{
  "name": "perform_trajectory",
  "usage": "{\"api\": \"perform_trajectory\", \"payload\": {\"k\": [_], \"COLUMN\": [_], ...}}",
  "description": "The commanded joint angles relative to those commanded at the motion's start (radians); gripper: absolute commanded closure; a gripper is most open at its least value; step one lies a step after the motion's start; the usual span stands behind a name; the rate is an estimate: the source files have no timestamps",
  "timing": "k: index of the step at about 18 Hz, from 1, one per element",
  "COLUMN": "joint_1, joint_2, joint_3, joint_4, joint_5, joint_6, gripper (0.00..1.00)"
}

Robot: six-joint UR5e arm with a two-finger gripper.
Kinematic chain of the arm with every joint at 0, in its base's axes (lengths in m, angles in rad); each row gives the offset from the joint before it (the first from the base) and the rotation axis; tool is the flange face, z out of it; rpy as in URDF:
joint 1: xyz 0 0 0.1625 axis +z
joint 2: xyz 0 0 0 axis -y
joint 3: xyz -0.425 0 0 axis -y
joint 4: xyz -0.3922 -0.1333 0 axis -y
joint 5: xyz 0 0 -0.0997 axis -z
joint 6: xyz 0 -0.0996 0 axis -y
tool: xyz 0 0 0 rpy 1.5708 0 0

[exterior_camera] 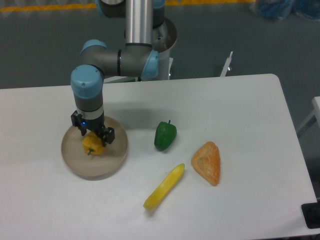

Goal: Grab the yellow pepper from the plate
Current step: 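Close the gripper on the yellow pepper, then lift the yellow pepper off the plate and carry it toward the bread slice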

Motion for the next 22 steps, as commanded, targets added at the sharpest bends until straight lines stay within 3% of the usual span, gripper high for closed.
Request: {"api": "perform_trajectory", "payload": {"k": [1, 7, 10, 13, 16, 20, 22], "joint_1": [0.000, 0.002, 0.029, 0.110, 0.264, 0.486, 0.552], "joint_2": [0.000, 0.014, 0.061, 0.112, 0.173, 0.189, 0.189], "joint_3": [0.000, 0.011, 0.026, 0.031, 0.044, 0.063, 0.069], "joint_4": [-0.002, -0.003, -0.012, -0.028, -0.067, -0.098, -0.098], "joint_5": [0.003, 0.012, 0.055, 0.087, 0.087, 0.087, 0.087], "joint_6": [0.002, 0.014, 0.066, 0.150, 0.296, 0.561, 0.658], "gripper": [0.53, 0.56, 0.56, 0.56, 0.56, 0.56, 0.56]}}
